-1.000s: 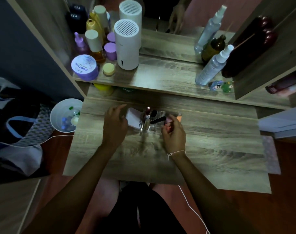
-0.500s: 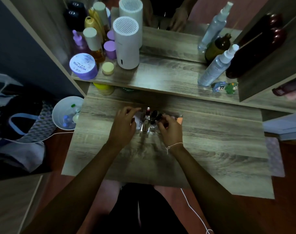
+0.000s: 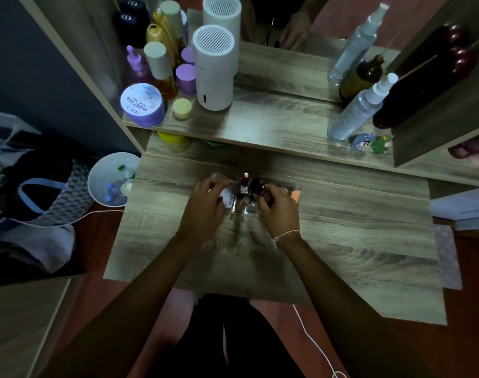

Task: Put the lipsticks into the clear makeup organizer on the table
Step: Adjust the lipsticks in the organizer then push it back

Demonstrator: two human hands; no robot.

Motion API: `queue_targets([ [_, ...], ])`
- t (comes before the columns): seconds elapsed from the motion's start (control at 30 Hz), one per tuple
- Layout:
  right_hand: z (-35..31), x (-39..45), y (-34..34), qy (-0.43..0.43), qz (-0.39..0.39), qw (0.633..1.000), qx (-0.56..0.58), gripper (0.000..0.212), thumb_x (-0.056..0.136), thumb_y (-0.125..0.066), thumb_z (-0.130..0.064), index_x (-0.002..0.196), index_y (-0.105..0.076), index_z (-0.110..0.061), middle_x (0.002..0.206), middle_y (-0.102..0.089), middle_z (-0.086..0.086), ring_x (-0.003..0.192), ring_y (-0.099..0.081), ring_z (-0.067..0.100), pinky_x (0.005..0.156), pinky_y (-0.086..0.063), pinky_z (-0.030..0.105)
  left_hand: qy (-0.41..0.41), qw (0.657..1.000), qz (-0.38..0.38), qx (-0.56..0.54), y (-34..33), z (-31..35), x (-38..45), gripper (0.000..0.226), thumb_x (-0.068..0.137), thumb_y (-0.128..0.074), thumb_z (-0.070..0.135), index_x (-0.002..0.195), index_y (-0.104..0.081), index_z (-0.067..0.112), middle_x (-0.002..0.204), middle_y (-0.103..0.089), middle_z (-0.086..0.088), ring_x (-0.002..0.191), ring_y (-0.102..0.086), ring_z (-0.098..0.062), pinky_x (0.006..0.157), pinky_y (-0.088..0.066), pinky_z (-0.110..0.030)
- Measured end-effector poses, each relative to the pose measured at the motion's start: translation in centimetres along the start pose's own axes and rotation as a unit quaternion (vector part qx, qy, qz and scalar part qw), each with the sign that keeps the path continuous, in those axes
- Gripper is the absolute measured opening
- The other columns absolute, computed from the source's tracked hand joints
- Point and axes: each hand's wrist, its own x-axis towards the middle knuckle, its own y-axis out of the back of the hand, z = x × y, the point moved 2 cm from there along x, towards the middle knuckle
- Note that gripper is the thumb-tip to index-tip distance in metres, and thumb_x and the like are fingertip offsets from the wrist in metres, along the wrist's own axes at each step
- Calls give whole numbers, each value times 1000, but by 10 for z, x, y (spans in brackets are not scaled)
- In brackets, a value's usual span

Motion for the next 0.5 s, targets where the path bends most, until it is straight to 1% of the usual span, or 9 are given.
queue_targets([
  [0.13,0,-1,1,3,11,1000,0,23,86,-63,-19,107,-66,-10,98,-69,11,97,-59,27,87,-49,43,5,1000,1,-6,0,0,-1,46,83,-55,0,126,-53,15,123,-53,-16,113,-47,-30,85,-44,-33],
  [0.2,1,-1,1,2,14,1000,-1,23,86,-64,-18,107,-66,-10,97,-69,12,95,-59,26,84,-50,38,7,1000,2,-10,1,1,-1,46,84,-54,0,127,-52,15,124,-52,-16,114,-46,-30,85,-46,-36],
  [0.27,2,-1,0,8,14,1000,-9,22,85,-64,-18,106,-66,-10,97,-69,12,94,-58,25,81,-46,32,10,1000,3,-11,2,2,-2,45,84,-55,1,127,-53,14,125,-52,-17,114,-46,-30,87,-47,-39],
  [0.33,4,-2,-1,11,13,1000,-9,23,85,-64,-17,107,-66,-10,97,-68,12,91,-59,24,78,-45,29,11,1000,3,-12,3,2,-2,44,84,-55,1,127,-53,12,125,-52,-17,114,-46,-30,88,-47,-40],
  [0.4,5,-3,-2,14,14,1000,-11,22,85,-64,-16,106,-65,-10,97,-68,12,85,-57,17,74,-40,21,14,1000,5,-14,3,2,-3,44,84,-55,1,127,-53,11,125,-52,-17,114,-47,-30,88,-46,-39],
  [0.47,5,-3,-2,14,18,1000,-9,22,85,-64,-16,106,-65,-11,96,-67,11,79,-50,9,69,-32,13,14,1000,5,-12,3,2,-4,43,85,-54,1,127,-53,10,125,-52,-17,114,-46,-30,89,-47,-39],
  [0.5,5,-4,-2,13,20,1000,-4,21,84,-65,-15,105,-66,-11,95,-67,12,77,-48,7,66,-29,11,13,1000,5,-9,3,2,-5,42,86,-54,1,127,-53,10,125,-53,-17,114,-46,-30,89,-47,-38],
])
